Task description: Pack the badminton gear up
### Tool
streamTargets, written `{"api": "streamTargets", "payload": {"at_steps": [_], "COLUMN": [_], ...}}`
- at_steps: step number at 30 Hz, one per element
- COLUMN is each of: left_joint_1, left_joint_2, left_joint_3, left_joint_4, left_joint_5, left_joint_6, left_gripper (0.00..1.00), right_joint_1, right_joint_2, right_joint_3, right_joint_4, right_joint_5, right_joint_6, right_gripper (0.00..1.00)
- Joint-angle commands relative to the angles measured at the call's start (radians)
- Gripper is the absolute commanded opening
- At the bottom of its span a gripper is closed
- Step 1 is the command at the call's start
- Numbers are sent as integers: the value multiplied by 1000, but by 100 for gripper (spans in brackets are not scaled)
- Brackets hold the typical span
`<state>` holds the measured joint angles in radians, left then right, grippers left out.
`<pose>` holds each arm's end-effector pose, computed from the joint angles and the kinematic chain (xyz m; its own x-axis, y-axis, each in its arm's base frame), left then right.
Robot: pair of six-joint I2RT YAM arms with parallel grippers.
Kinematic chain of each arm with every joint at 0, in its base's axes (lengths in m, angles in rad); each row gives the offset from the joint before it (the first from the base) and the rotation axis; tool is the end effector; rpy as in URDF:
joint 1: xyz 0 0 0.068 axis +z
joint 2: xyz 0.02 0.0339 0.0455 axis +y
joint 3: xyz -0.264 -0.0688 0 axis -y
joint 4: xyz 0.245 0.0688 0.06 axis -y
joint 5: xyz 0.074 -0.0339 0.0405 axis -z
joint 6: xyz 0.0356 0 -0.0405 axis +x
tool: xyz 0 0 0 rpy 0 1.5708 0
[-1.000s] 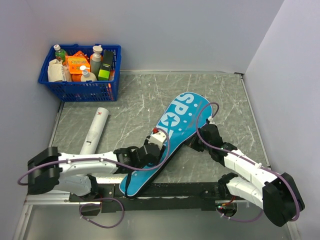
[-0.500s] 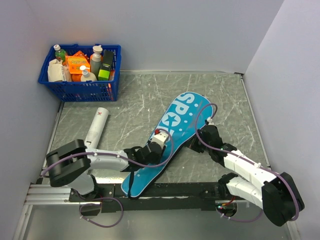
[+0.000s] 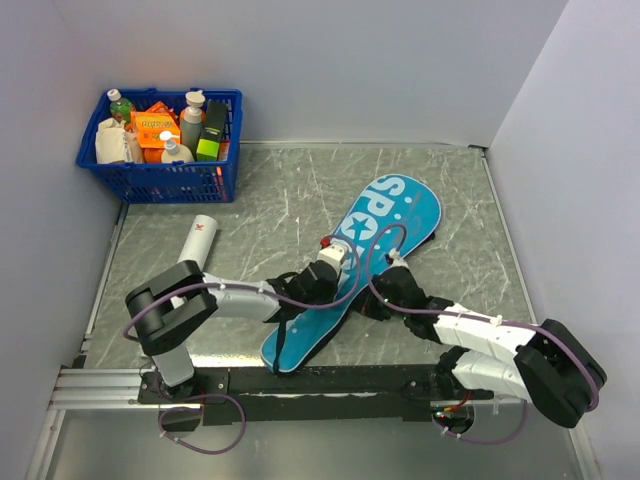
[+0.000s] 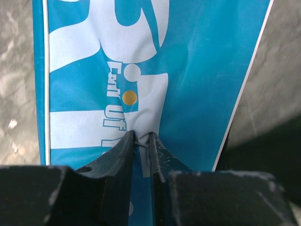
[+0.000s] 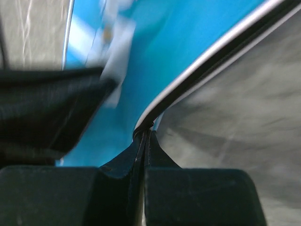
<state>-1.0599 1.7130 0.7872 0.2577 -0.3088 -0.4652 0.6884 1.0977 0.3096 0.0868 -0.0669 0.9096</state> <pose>0.1744 -0.2890 0.1483 -0.5912 0.1806 -0.7860 0.5026 0.8447 -0.1839 0.1519 0.1281 0.1464 -0.8374 0.3308 -0.4351 -0.0202 0.7768 0.6295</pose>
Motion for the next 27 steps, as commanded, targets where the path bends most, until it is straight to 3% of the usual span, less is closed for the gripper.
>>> {"api": "streamTargets", "payload": {"at_steps": [1,11,16,22,27], "left_joint_1": [43,121,162,176,176], "left_joint_2": [109,125,157,168,-4], "left_joint_3": [29,124,173,219,184], "left_joint_4": [-45,17,51,43,-26], "left_joint_5": [163,277,316,341,312], "left_joint_6": [-27,-12,-6,13,34], "left_gripper": [20,18,17,16,39], "right_joint_1": [123,338,424,481,471], "right_joint_2": [17,166,246,288,209], "right_joint_3": [-40,-21,-29,-1,-33], "right_joint_4": [96,275,460,465,380], "right_joint_5": [-50,-25,-45,-28,33], "right_joint_6": [110,287,379,408,394], "right_gripper": [0,0,0,0,0]}}
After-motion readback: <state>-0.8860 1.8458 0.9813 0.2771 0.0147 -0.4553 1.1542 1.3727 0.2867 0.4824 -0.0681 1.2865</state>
